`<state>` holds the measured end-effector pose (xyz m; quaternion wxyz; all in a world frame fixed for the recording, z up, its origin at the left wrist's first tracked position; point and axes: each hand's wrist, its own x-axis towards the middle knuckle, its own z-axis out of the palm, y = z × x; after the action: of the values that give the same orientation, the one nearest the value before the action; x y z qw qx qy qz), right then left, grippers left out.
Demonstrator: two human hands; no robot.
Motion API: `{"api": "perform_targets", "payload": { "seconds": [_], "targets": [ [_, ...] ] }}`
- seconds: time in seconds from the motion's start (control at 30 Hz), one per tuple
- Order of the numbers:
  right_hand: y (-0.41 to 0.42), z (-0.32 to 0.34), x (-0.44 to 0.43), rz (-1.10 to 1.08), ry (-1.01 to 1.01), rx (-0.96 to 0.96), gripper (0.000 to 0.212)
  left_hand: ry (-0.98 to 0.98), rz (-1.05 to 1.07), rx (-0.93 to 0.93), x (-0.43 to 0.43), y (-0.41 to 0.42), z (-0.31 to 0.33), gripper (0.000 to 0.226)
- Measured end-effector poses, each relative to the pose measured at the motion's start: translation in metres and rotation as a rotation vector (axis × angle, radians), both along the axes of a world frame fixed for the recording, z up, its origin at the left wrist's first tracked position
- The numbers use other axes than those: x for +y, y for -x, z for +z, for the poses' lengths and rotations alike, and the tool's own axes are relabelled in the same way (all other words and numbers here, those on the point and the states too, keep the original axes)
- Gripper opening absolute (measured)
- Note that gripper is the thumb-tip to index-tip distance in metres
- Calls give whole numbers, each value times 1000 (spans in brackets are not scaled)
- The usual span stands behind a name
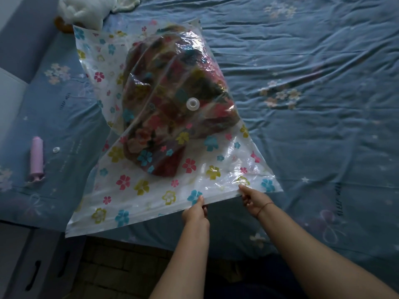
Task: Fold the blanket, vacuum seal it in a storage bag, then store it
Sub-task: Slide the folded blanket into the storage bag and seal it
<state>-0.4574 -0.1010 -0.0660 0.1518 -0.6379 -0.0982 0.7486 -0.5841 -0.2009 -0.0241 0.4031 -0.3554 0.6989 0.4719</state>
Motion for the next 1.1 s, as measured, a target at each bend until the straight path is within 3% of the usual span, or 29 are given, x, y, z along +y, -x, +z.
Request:
{"api": "perform_targets", "payload": {
  "seconds": [0.13,0.23,0.33,0.43,0.57,0.77,0.93,1.1],
  "targets": [
    [-10,0,3,-34,-21,54,17,-21,58,-45,15,-19,-1,37],
    [-9,3,5,-41,-34,85,18,-206,23,-208,41,-43,5,38],
    [-9,4,5,-49,-41,132,12,-294,-45,-236,66,-66,4,33],
    [-14,6,7,-1,-76,114,8,-238,-56,-174,76,-78,-5,40],
    [-17,8,13,-30,-102,106,20,-169,-33,-76,79,-74,-8,25],
    [-34,3,26,-167,-31,103,22,-110,-80,-101,71,-59,-13,32],
    [-69,-3,51,-181,-53,51,17,-81,-140,-95,61,-50,-15,24],
    [-77,-9,55,-180,-35,57,14,-76,-58,-110,68,-61,-18,32]
  ]
}}
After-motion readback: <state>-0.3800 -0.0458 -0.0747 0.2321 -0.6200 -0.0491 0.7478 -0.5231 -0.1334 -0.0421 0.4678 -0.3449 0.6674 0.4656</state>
